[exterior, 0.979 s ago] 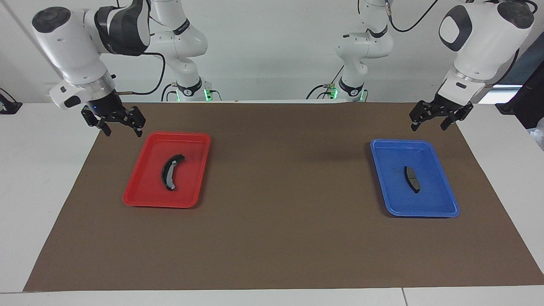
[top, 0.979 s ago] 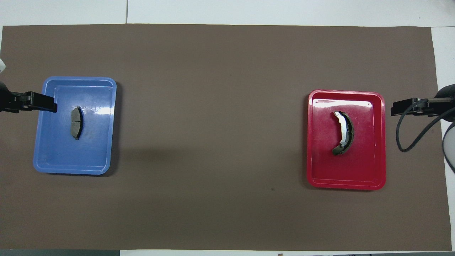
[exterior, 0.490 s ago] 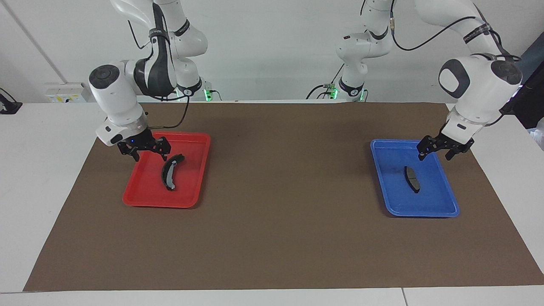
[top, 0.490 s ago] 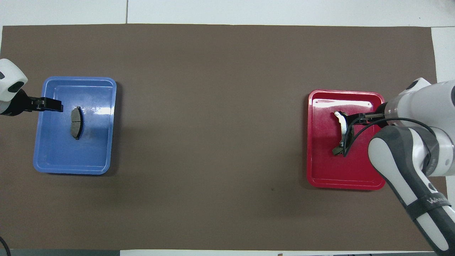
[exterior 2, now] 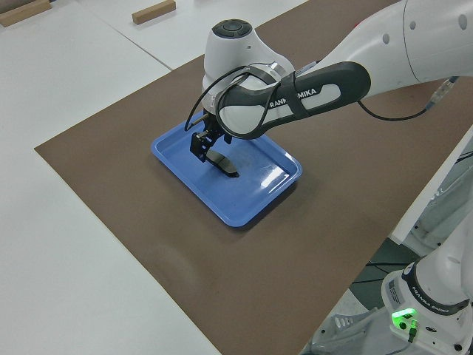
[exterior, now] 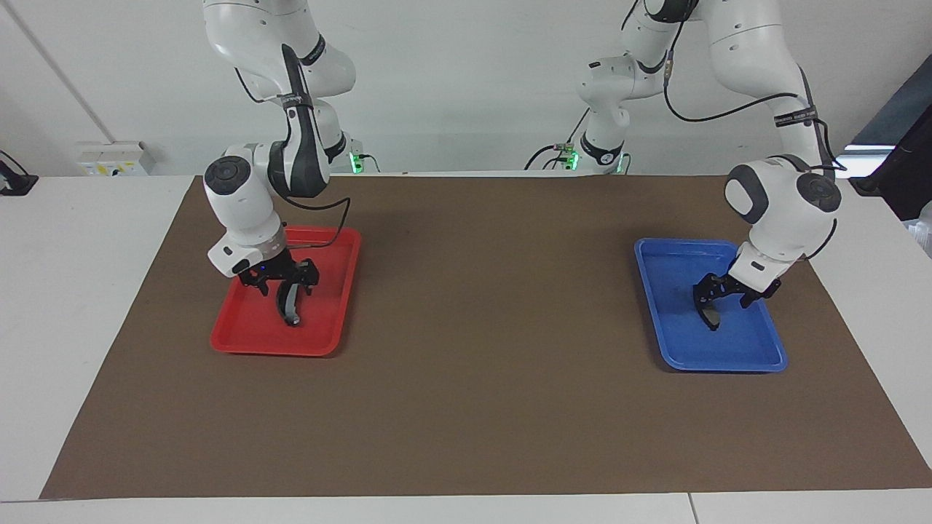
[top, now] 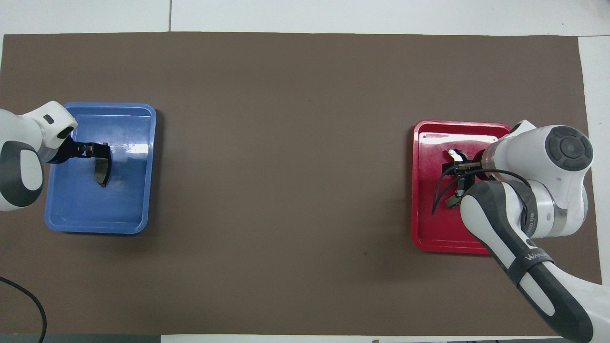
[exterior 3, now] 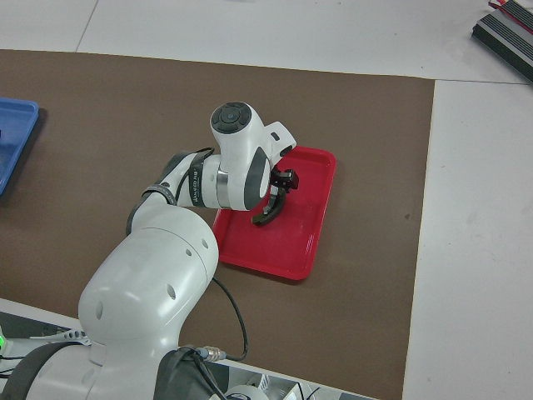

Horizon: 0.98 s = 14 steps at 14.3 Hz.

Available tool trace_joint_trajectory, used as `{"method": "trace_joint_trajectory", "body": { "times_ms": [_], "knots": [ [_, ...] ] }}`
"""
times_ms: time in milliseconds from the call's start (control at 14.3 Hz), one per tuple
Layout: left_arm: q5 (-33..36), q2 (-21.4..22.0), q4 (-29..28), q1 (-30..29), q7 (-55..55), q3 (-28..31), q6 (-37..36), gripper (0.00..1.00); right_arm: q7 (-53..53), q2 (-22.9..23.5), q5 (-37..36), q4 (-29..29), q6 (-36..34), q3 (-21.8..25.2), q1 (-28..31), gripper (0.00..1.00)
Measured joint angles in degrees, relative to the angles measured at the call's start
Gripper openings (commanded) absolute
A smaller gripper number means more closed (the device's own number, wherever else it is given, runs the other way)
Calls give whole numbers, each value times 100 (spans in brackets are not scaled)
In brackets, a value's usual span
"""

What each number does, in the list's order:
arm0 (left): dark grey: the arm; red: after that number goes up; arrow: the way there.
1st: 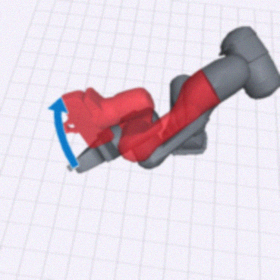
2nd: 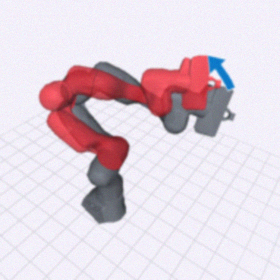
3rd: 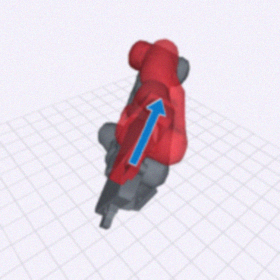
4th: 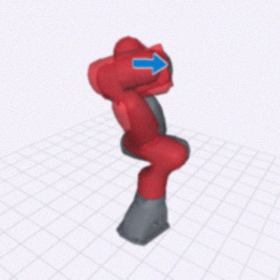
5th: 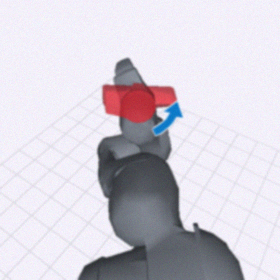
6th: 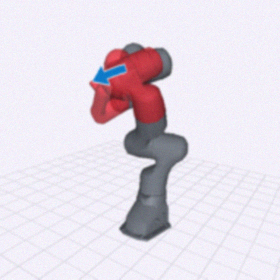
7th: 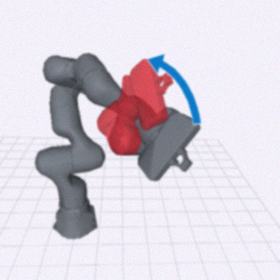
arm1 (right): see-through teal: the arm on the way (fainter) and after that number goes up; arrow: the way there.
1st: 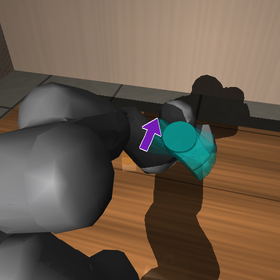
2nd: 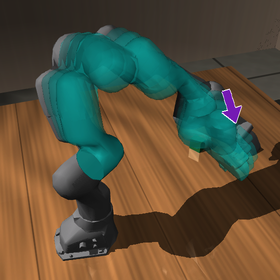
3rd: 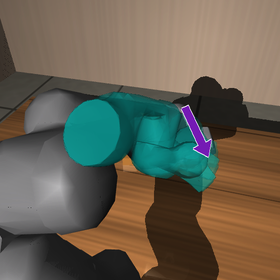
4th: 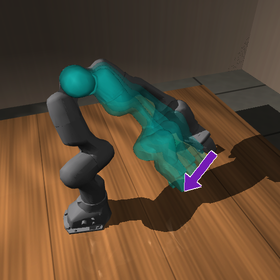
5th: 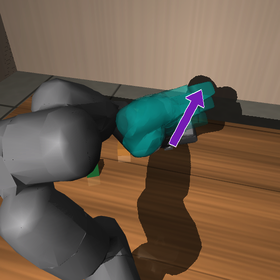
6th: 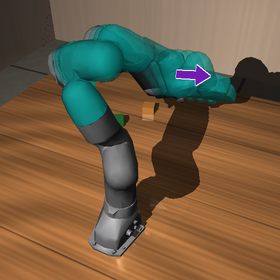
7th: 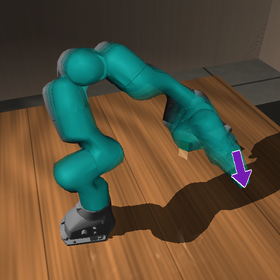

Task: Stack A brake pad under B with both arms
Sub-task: 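Grasp the small pad with the left gripper while the right gripper grasps another, then set the small pad mid-table with the left gripper while the right gripper lifts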

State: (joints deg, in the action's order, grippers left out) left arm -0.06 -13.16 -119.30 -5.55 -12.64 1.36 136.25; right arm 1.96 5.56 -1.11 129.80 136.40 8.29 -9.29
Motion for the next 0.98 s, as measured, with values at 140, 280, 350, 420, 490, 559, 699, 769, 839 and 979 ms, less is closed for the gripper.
{"method": "trace_joint_trajectory", "body": {
  "times_ms": [140, 280, 350, 420, 490, 559, 699, 769, 839, 979],
  "knots": [
    [-1, 1, -247, 0, 0, 0, 237, 75, 0, 130, 0, 19, 89, 4, 31, 89],
    [-1, 9, -375, 0, 1, 0, 262, 60, 0, 244, 0, 24, 177, 4, 57, 82],
    [-1, 24, -424, 0, 4, 0, 262, 54, 0, 271, 0, 24, 193, 4, 61, 75],
    [-7, 41, -464, 0, 5, -1, 262, 49, 0, 277, 0, 24, 193, 4, 60, 61],
    [-18, 80, -484, 1, 12, -18, 253, 43, -14, 277, 0, 23, 193, 4, 60, 51],
    [-17, 114, -509, 1, 17, -23, 240, 27, -41, 277, 0, 23, 193, 4, 61, 36],
    [-17, 149, -543, 1, 20, -22, 217, 4, -80, 276, 0, 23, 193, 5, 66, 11],
    [-17, 178, -544, 0, 20, -19, 133, 2, -81, 273, 0, 23, 192, 5, 67, 5],
    [-17, 210, -542, 0, 20, -13, 40, 1, -81, 273, 0, 23, 192, 5, 70, 4],
    [-17, 317, -477, 3, 20, -19, -113, 1, -82, 273, 0, 15, 178, 5, 85, 3]
  ]
}}
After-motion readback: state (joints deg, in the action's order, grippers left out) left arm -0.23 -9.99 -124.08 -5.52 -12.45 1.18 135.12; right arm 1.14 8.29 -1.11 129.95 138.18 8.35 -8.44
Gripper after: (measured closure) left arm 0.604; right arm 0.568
